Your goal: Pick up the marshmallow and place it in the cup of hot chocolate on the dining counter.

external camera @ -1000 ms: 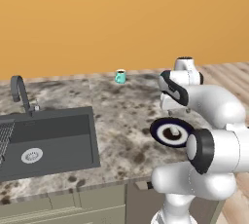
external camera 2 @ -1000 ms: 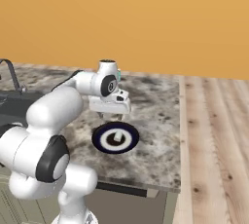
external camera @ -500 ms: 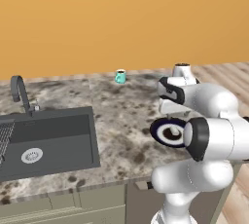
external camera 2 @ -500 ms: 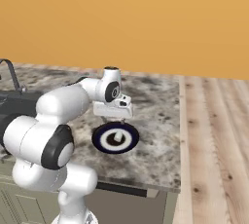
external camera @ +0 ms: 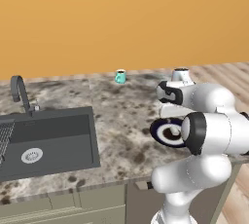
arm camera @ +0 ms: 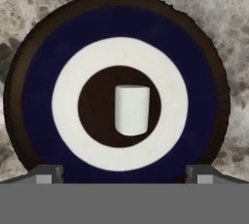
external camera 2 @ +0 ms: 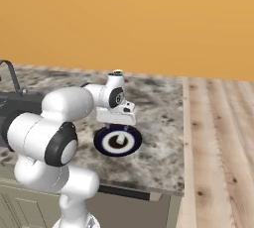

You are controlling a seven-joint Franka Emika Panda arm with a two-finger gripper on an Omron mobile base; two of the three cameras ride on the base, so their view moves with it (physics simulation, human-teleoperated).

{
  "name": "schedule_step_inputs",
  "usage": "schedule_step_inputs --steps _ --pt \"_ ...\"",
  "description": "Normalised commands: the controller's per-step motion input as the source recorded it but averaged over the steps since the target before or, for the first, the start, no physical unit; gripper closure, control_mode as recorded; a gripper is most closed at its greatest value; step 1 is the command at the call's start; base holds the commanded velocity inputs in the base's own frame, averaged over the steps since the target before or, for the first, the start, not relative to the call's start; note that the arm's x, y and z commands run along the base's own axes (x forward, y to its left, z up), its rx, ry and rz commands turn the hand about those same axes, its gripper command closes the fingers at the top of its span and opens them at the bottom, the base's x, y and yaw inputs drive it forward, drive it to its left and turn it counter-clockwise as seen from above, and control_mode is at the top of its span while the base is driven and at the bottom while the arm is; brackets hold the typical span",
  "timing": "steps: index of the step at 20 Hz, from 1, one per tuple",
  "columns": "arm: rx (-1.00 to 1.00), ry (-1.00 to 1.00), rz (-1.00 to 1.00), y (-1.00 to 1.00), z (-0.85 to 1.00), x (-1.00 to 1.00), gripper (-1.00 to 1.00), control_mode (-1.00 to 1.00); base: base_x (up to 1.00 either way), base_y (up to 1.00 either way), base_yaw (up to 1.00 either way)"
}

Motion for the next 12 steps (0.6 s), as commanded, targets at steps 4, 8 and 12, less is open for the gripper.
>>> schedule_step_inputs --steps 4,8,12 --pt "0.0 0.02 0.0 -0.03 -0.29 0.05 -1.0 -1.0 0.0 0.0 0.0" --pt "0.0 0.04 0.0 -0.03 -0.27 0.05 -1.0 -1.0 0.0 0.0 0.0" --pt "0.0 0.05 0.0 -0.02 -0.24 0.01 -1.0 -1.0 0.0 0.0 0.0"
